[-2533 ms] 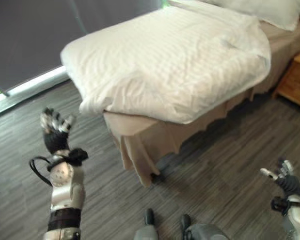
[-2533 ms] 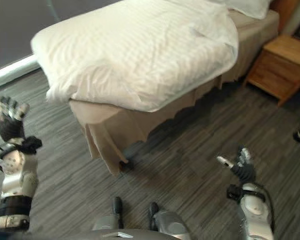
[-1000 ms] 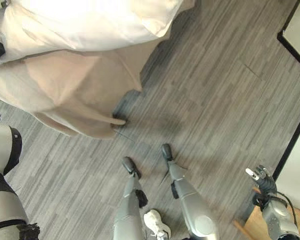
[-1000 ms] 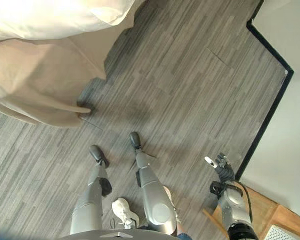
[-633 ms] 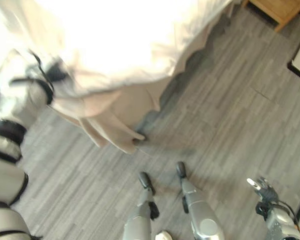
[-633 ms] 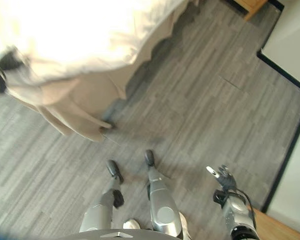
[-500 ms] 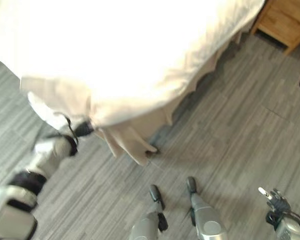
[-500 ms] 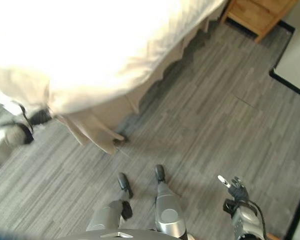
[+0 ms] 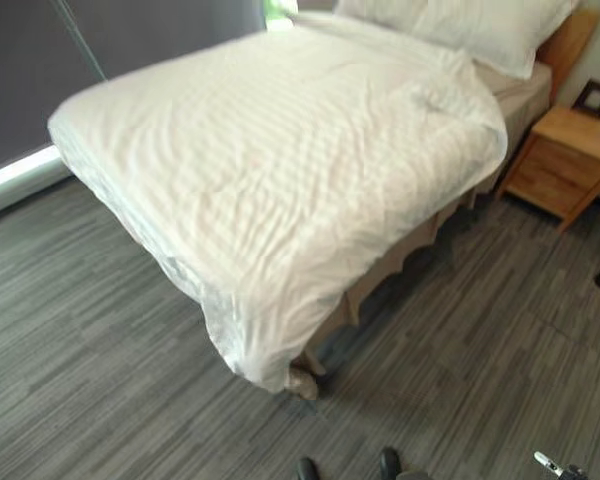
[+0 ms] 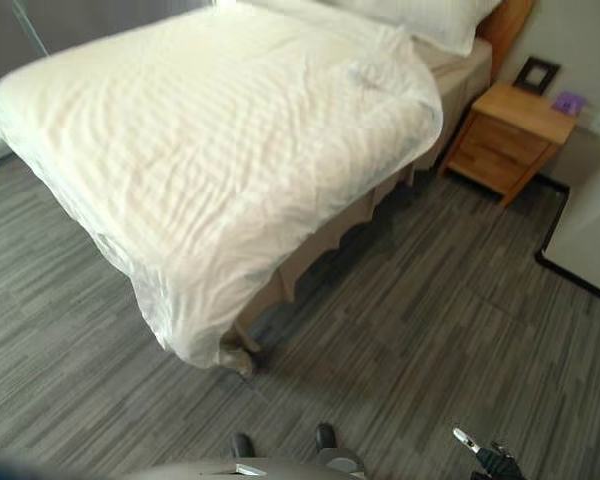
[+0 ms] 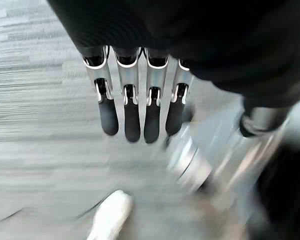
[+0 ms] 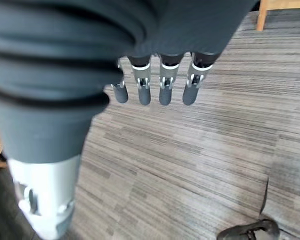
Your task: Making the bed.
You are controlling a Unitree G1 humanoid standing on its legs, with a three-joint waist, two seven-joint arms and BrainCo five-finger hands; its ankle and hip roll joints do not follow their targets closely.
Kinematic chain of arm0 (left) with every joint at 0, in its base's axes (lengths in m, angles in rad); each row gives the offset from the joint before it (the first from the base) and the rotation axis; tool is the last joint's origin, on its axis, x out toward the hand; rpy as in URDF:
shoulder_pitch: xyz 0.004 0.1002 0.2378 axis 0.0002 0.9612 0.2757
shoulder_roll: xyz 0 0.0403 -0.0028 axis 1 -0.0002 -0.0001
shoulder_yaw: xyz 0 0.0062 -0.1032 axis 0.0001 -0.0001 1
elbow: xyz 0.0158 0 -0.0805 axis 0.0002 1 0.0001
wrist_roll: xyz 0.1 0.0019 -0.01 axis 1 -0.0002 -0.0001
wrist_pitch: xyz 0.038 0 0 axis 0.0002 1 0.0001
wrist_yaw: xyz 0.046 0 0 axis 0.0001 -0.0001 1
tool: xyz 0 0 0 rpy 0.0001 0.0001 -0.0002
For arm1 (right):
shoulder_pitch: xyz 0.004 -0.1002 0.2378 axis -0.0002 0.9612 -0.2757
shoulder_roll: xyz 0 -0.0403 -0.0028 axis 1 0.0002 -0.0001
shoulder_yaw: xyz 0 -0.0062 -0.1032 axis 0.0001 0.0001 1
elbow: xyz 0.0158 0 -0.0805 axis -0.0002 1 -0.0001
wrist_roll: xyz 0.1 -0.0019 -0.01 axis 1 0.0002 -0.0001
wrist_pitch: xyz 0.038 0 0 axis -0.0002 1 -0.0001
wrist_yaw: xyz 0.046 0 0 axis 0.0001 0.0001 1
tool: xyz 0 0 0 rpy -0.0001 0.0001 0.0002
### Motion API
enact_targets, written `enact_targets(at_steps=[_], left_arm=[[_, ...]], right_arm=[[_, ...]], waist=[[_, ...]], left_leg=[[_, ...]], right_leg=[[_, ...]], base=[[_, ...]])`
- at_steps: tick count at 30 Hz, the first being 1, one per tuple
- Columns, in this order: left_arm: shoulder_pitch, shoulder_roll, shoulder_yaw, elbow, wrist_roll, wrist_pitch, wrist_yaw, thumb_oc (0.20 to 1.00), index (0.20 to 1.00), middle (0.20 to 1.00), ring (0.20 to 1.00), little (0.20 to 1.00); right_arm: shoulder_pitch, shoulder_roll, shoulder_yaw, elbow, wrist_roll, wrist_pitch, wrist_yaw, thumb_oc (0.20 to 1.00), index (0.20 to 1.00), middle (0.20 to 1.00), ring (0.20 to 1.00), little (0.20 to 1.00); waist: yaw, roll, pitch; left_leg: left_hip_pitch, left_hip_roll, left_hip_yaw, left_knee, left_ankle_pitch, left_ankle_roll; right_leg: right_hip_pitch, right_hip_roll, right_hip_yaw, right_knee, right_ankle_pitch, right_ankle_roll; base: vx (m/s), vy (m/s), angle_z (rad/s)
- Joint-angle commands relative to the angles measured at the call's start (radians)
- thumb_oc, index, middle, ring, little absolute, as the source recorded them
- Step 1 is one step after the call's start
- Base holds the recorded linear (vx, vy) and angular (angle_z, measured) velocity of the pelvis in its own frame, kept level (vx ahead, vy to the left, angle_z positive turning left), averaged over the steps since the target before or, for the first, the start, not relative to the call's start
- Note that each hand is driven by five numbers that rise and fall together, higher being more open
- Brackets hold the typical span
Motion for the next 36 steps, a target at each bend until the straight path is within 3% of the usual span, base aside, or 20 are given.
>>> enact_targets(at_steps=[1, 3, 4, 5, 6, 7, 8, 10, 12, 18, 23, 36], left_arm=[[-0.027, 0.176, 0.028, -0.316, -0.167, -0.038, -0.126, 1.000, 1.000, 1.000, 1.000, 1.000], [0.039, 0.318, 0.109, -0.603, -0.485, -0.012, -0.237, 1.000, 1.000, 1.000, 1.000, 1.000], [0.045, 0.324, 0.114, -0.612, -0.488, -0.006, -0.239, 1.000, 1.000, 1.000, 1.000, 1.000], [0.074, 0.416, 0.170, -0.753, -0.894, 0.022, -0.299, 1.000, 1.000, 1.000, 1.000, 1.000], [0.075, 0.417, 0.171, -0.754, -0.894, 0.023, -0.299, 1.000, 1.000, 1.000, 1.000, 1.000], [0.100, 0.454, 0.229, -0.857, -1.097, 0.045, -0.339, 1.000, 1.000, 1.000, 1.000, 1.000], [0.138, 0.481, 0.291, -0.889, -1.212, 0.048, -0.347, 1.000, 1.000, 1.000, 1.000, 1.000], [0.168, 0.459, 0.407, -0.925, -1.347, 0.027, -0.324, 1.000, 1.000, 1.000, 1.000, 1.000], [0.098, 0.344, 0.479, -0.875, -1.445, -0.015, -0.253, 1.000, 1.000, 1.000, 1.000, 1.000], [-0.046, 0.162, 0.444, -0.696, -1.437, -0.053, -0.187, 1.000, 1.000, 1.000, 1.000, 1.000], [-0.160, 0.091, 0.424, -0.584, -1.406, -0.085, -0.142, 1.000, 1.000, 1.000, 1.000, 1.000], [-0.318, 0.062, 0.289, -0.622, -1.374, -0.110, -0.127, 1.000, 1.000, 1.000, 1.000, 1.000]], right_arm=[[-0.029, -0.089, -0.027, 0.013, -0.017, -0.008, 0.021, 1.000, 1.000, 1.000, 1.000, 1.000], [-0.031, -0.109, -0.038, 0.003, -0.002, -0.005, 0.043, 1.000, 1.000, 1.000, 1.000, 1.000], [-0.032, -0.106, -0.036, 0.003, -0.002, -0.005, 0.043, 1.000, 1.000, 1.000, 1.000, 1.000], [-0.036, -0.100, -0.029, -0.005, 0.028, -0.010, 0.073, 1.000, 1.000, 1.000, 1.000, 1.000], [-0.036, -0.100, -0.028, -0.005, 0.028, -0.010, 0.073, 1.000, 1.000, 1.000, 1.000, 1.000], [-0.023, -0.091, -0.030, -0.006, 0.046, -0.016, 0.091, 1.000, 1.000, 1.000, 1.000, 1.000], [-0.017, -0.077, -0.028, 0.001, 0.057, -0.027, 0.102, 1.000, 1.000, 1.000, 1.000, 1.000], [0.002, -0.043, -0.029, 0.004, 0.075, -0.038, 0.117, 1.000, 1.000, 1.000, 1.000, 1.000], [0.026, 0.001, -0.023, -0.003, 0.071, -0.046, 0.114, 1.000, 1.000, 1.000, 1.000, 1.000], [0.027, 0.006, -0.017, -0.001, 0.023, -0.036, 0.095, 1.000, 1.000, 1.000, 1.000, 1.000], [0.004, -0.003, -0.001, -0.028, 0.005, -0.031, 0.078, 1.000, 1.000, 1.000, 1.000, 1.000], [-0.030, 0.025, 0.086, -0.129, 0.010, -0.039, 0.074, 1.000, 1.000, 1.000, 1.000, 1.000]], waist=[[-0.007, 0.019, 0.050], [-0.001, 0.025, 0.041], [-0.003, 0.023, 0.040], [0.004, 0.028, 0.030], [0.004, 0.028, 0.029], [0.011, 0.028, 0.029], [0.017, 0.024, 0.023], [0.027, 0.016, 0.021], [0.035, -0.003, 0.017], [0.021, -0.027, 0.035], [0.006, -0.050, 0.080], [-0.016, -0.082, 0.128]], left_leg=[[-0.001, 0.046, -0.024, 0.014, 0.059, -0.035], [0.008, 0.042, -0.036, 0.015, 0.058, -0.036], [0.006, 0.043, -0.036, 0.013, 0.063, -0.036], [0.005, 0.040, -0.047, 0.013, 0.072, -0.038], [0.005, 0.040, -0.047, 0.013, 0.072, -0.038], [0.011, 0.037, -0.055, 0.013, 0.072, -0.039], [0.009, 0.037, -0.058, 0.013, 0.077, -0.041], [0.014, 0.037, -0.061, 0.013, 0.080, -0.045], [0.014, 0.038, -0.064, 0.013, 0.080, -0.047], [0.014, 0.037, -0.058, 0.013, 0.069, -0.044], [-0.007, 0.040, -0.048, 0.013, 0.070, -0.039], [-0.041, 0.045, -0.019, 0.013, 0.066, -0.035]], right_leg=[[0.014, -0.071, -0.014, 0.070, -0.001, 0.083], [0.029, -0.074, -0.026, 0.071, -0.002, 0.086], [0.026, -0.073, -0.026, 0.070, 0.001, 0.085], [0.034, -0.075, -0.038, 0.068, 0.007, 0.087], [0.034, -0.075, -0.038, 0.068, 0.007, 0.087], [0.045, -0.078, -0.045, 0.068, 0.007, 0.089], [0.045, -0.078, -0.050, 0.066, 0.013, 0.091], [0.054, -0.079, -0.056, 0.064, 0.013, 0.092], [0.059, -0.078, -0.058, 0.063, 0.006, 0.089], [0.057, -0.080, -0.053, 0.061, 0.000, 0.088], [0.027, -0.076, -0.038, 0.065, -0.001, 0.085], [-0.028, -0.076, -0.002, 0.066, 0.016, 0.089]], base=[[0.02, 0.012, 0.14], [0.01, 0.003, 0.15], [-0.01, 0.001, 0.12], [-0.01, 0.001, 0.13], [0.00, 0.003, 0.11], [0.00, -0.004, 0.05], [0.00, 0.000, 0.00], [0.00, -0.005, 0.12], [0.02, -0.007, 0.28], [0.00, 0.018, 0.06], [-0.05, 0.027, -0.06], [-0.02, 0.026, -0.11]])
